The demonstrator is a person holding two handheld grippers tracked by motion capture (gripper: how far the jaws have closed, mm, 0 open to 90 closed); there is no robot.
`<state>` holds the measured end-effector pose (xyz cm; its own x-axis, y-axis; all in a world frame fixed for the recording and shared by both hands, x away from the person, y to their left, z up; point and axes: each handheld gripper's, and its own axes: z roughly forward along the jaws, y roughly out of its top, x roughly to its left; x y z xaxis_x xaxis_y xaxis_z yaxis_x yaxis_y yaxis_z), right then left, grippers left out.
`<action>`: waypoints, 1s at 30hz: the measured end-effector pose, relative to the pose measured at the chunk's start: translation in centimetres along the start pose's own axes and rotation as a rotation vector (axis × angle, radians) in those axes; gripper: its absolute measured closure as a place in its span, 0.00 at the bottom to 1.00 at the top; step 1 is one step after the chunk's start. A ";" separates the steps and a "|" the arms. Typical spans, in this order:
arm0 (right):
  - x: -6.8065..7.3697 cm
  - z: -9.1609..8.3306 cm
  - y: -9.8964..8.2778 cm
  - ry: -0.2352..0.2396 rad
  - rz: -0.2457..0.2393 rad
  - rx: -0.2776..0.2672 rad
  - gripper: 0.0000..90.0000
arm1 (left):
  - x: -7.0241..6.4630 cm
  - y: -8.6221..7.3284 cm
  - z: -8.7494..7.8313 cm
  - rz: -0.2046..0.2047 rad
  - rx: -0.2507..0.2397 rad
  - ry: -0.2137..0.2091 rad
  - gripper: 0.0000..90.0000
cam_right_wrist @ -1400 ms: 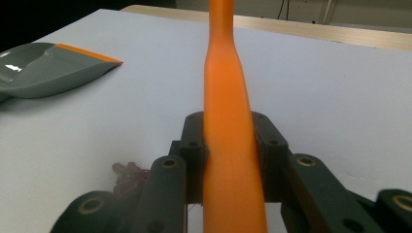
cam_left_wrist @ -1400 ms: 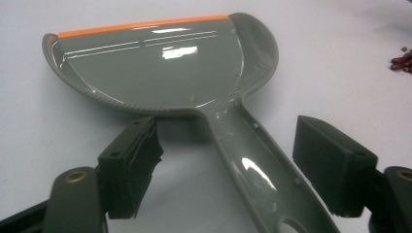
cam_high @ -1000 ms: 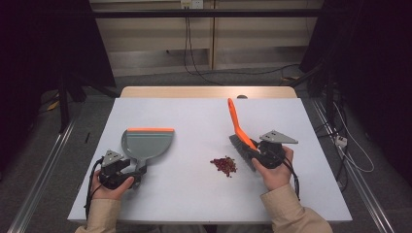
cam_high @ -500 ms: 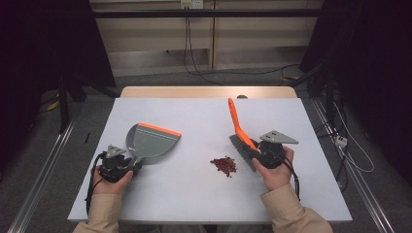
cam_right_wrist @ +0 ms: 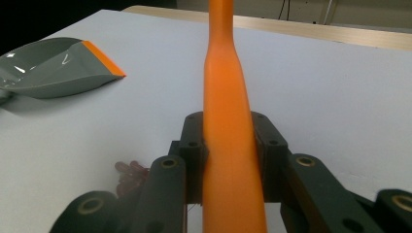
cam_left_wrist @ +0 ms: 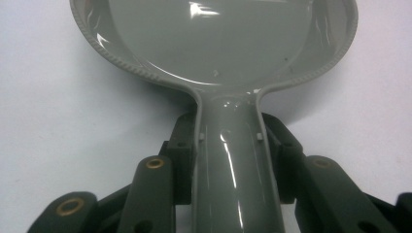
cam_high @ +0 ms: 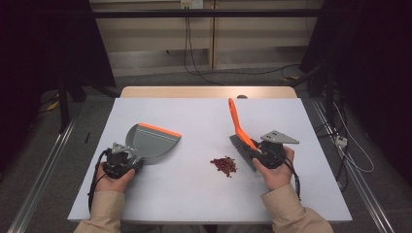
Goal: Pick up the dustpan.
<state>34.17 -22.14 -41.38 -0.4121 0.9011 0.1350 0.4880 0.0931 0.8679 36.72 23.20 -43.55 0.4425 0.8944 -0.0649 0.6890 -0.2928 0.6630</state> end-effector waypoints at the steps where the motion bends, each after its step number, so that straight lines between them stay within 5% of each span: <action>1: 0.0 0.0 0.0 0.002 -0.001 0.001 0.79 | 0.0 0.0 -0.2 -0.001 -0.008 0.001 0.70; 14: 0.0 0.1 0.0 0.005 -0.003 0.002 0.79 | -0.2 0.7 -2.0 0.052 -0.059 -0.038 0.70; 22: -0.2 0.0 0.0 0.004 -0.001 0.000 0.79 | -0.8 0.6 -3.3 0.117 -0.086 -0.139 0.70; 30: -0.3 0.1 0.0 0.003 -0.004 0.003 0.79 | -1.8 0.0 -3.9 0.198 -0.060 -0.270 0.70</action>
<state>34.36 -22.33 -41.51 -0.4160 0.8996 0.1331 0.4888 0.0978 0.8669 33.63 22.92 -40.53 0.7059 0.6980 -0.1204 0.5429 -0.4240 0.7249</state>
